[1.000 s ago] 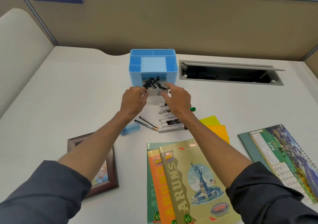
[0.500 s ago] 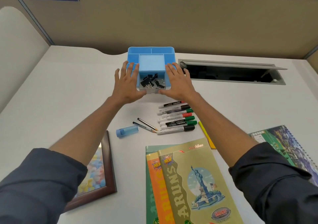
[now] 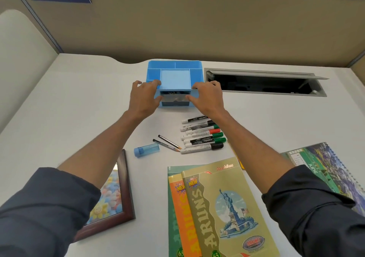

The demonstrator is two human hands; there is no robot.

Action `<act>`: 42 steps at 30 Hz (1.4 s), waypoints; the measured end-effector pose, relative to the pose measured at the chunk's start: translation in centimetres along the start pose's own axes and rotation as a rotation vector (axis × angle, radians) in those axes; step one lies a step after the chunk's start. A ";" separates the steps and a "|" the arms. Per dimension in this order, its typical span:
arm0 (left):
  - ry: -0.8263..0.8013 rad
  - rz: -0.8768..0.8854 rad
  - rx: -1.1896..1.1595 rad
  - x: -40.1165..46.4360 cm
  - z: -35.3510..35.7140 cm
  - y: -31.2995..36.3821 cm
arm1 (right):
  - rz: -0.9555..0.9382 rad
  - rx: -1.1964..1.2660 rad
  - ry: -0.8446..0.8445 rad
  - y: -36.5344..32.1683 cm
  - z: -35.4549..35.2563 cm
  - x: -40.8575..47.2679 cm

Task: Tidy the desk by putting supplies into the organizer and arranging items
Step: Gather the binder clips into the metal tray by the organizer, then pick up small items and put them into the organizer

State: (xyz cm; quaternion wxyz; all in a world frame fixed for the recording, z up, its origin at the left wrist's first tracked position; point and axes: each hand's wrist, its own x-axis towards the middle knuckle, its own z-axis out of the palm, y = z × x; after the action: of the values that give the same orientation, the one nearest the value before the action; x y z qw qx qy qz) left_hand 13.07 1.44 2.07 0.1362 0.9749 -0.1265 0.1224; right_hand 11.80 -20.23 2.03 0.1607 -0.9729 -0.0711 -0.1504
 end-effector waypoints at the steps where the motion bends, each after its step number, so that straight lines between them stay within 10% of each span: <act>1: 0.013 -0.004 -0.004 -0.2 0.0 0.1 | 0.013 0.007 0.014 -0.1 0.0 -0.2; 31: 0.124 0.109 -0.011 -9.2 -1.0 1.3 | -0.125 0.051 0.219 -2.4 0.3 -8.6; 42: -0.148 0.266 -0.080 -14.4 0.9 2.6 | -0.081 0.069 -0.158 -5.2 2.8 -13.8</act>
State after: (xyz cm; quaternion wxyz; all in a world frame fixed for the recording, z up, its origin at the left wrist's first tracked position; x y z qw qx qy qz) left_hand -1.02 1.83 -2.13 0.1480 0.9497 -0.2690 0.0622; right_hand -1.45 -15.69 -3.29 0.1817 -0.9719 -0.1280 -0.0771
